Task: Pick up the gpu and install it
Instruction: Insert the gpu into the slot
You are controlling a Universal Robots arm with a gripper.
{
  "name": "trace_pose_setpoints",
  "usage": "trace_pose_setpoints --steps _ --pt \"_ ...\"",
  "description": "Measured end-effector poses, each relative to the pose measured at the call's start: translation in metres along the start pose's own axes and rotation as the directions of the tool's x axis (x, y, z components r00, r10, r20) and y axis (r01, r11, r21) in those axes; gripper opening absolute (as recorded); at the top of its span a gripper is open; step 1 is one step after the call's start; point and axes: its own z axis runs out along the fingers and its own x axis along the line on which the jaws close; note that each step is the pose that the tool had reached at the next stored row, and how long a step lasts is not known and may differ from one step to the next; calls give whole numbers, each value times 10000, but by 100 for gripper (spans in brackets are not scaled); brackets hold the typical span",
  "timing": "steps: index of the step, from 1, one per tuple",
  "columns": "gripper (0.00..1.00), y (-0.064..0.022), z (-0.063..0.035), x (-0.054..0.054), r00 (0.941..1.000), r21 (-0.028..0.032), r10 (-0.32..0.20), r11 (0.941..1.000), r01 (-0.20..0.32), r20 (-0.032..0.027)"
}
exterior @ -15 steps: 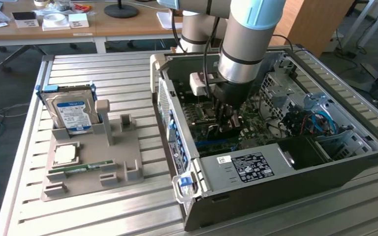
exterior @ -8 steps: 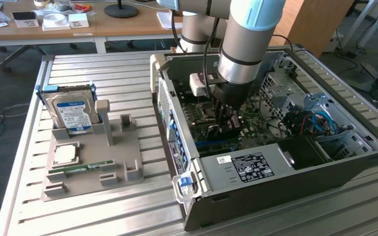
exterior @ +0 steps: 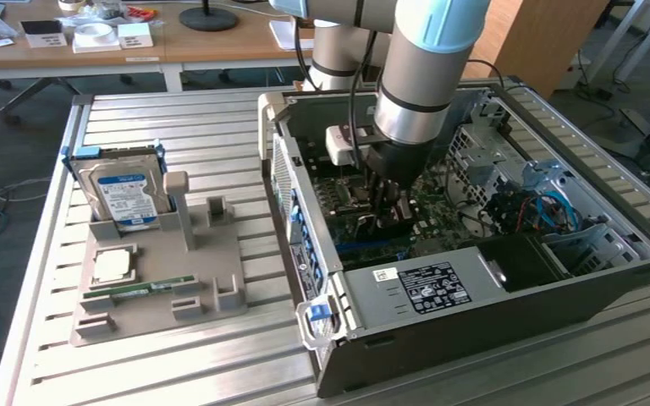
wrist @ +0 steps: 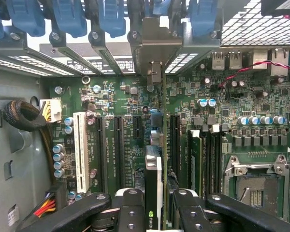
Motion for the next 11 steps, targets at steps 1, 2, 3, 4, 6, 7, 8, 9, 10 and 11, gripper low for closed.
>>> trace_pose_setpoints --steps 1,2,3,4,6,7,8,9,10,11 --pt "27 1 6 -1 10000 0 1 10000 -1 2" --pt "27 1 12 -1 10000 -1 0 10000 0 0" --pt "27 2 19 0 10000 -2 0 10000 0 0" --pt "27 3 25 0 10000 0 0 10000 0 0" --pt "27 3 29 1 10000 0 0 10000 0 -1" --pt "27 3 29 0 10000 -1 0 10000 0 -2" --pt "27 3 30 0 10000 -1 0 10000 0 -1" --pt "27 4 33 0 10000 -1 1 10000 -1 1" --pt "27 4 37 0 10000 1 1 10000 -1 2" --pt "27 5 43 1 10000 0 1 10000 -1 -1"
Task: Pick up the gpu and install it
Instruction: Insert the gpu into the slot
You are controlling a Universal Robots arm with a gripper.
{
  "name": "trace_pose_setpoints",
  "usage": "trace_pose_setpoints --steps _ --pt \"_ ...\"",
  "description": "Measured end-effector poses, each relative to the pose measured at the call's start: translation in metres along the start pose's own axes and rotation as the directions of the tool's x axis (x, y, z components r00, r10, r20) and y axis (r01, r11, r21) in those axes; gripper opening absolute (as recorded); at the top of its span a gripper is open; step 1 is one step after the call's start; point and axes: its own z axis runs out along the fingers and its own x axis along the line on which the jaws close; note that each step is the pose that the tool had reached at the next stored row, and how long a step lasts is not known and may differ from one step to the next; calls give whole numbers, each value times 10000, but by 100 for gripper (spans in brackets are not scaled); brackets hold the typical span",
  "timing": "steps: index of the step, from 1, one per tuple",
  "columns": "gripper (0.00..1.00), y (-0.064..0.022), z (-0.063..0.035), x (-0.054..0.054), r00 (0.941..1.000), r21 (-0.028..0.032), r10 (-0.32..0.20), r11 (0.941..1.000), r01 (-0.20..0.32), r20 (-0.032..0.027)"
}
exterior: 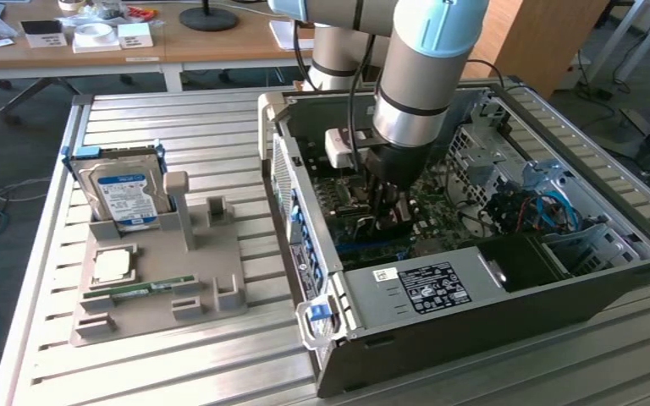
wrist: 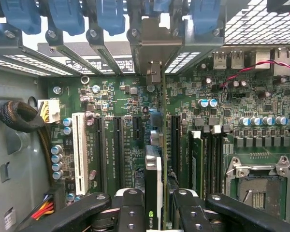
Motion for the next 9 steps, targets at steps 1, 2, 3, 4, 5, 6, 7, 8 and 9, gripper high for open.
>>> trace_pose_setpoints --steps 1,2,3,4,5,6,7,8,9 --pt "27 0 0 0 10000 -1 0 10000 0 0" --pt "27 0 1 0 10000 -1 0 10000 0 0" --pt "27 0 1 0 10000 -1 0 10000 0 0" --pt "27 0 2 0 10000 0 0 10000 0 1" --pt "27 1 2 0 10000 0 0 10000 0 1" --pt "27 2 2 0 10000 1 0 10000 0 2" --pt "27 4 2 -1 10000 2 1 10000 -1 3" --pt "27 6 3 -1 10000 2 1 10000 -1 4" --pt "27 8 3 -1 10000 2 0 10000 0 4"
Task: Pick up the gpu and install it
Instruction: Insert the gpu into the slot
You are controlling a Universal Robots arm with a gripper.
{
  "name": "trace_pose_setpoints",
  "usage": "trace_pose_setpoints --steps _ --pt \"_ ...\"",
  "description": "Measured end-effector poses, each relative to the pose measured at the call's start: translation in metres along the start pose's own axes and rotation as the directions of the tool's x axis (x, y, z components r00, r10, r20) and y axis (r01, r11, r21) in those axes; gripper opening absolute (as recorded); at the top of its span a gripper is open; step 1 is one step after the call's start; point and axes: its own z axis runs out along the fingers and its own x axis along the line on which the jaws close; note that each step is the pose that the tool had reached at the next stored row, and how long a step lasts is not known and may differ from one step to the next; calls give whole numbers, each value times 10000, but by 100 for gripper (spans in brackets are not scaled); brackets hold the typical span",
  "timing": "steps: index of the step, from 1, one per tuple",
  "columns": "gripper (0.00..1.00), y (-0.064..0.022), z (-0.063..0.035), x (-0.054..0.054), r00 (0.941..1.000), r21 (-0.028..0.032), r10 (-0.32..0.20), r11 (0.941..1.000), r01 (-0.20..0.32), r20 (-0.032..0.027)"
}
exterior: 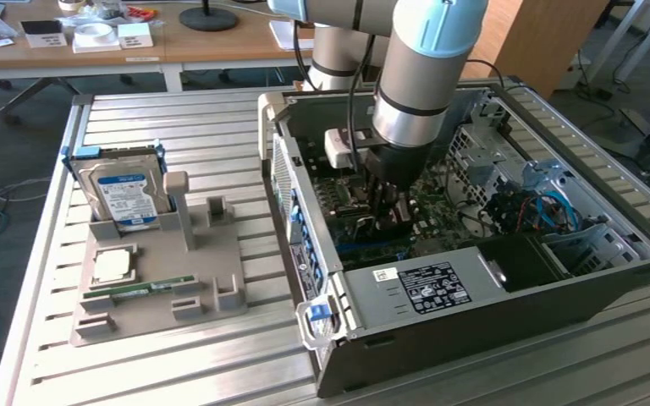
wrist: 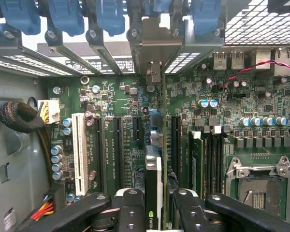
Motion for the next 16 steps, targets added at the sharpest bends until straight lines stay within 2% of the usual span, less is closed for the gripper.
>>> trace_pose_setpoints --steps 16 --pt "27 18 27 2 10000 -3 0 10000 0 -3"
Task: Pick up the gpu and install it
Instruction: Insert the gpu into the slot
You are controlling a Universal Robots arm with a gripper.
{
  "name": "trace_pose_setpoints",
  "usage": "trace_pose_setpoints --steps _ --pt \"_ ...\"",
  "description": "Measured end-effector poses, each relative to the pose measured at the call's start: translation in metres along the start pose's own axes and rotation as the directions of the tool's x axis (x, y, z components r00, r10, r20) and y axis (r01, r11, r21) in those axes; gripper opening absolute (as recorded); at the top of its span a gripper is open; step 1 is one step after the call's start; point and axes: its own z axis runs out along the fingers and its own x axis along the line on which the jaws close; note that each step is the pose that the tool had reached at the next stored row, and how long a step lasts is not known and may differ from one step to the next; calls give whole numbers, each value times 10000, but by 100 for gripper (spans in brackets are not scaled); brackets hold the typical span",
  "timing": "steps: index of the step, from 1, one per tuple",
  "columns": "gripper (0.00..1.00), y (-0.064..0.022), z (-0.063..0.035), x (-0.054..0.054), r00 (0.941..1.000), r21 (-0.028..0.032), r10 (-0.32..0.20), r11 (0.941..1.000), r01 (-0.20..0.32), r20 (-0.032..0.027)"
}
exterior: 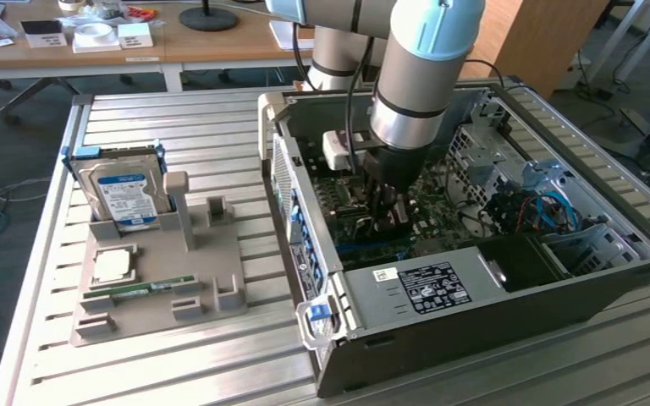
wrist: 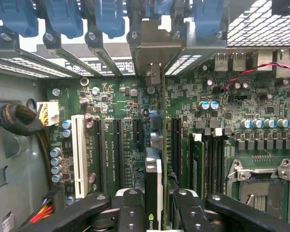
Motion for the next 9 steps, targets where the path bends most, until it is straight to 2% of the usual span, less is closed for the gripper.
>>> trace_pose_setpoints --steps 9 --pt "27 4 10 0 10000 3 -1 10000 1 1"
